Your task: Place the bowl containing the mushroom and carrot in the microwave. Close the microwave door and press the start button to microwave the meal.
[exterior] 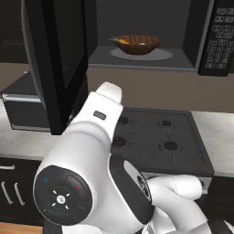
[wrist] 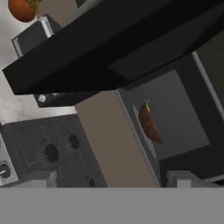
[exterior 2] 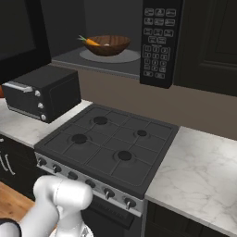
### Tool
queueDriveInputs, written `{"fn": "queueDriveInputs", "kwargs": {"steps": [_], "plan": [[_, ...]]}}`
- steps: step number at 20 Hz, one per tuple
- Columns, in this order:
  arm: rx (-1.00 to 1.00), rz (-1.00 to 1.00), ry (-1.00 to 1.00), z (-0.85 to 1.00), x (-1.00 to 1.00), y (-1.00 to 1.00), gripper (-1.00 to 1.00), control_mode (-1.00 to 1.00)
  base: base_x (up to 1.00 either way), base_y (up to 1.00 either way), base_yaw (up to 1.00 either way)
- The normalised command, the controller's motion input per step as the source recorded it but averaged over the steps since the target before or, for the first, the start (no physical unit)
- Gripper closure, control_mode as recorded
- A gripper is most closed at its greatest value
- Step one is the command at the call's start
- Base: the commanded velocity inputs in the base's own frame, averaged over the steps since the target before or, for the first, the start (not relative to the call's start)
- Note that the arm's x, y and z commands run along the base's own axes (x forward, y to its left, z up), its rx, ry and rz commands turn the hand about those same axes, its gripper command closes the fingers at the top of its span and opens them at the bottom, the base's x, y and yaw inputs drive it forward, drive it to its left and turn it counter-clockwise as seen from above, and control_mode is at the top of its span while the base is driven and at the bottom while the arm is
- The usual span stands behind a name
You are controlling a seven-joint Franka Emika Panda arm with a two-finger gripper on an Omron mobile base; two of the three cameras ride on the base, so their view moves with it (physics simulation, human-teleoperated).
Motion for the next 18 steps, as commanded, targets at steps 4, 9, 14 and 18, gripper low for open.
{"fn": "queueDriveInputs", "kwargs": {"steps": [4,9,14,18], "plan": [[-0.29,0.00,-0.04,-0.01,0.00,0.98,-1.00,-1.00,0.00,0.00,0.00],[-0.27,0.00,-0.03,0.00,0.00,0.93,-1.00,-1.00,0.00,0.00,0.00],[-0.21,0.00,-0.01,0.00,0.13,0.76,-1.00,-1.00,0.00,0.00,0.00],[-0.12,-0.01,0.00,0.00,0.37,0.46,-1.00,-1.00,0.00,0.00,0.00]]}}
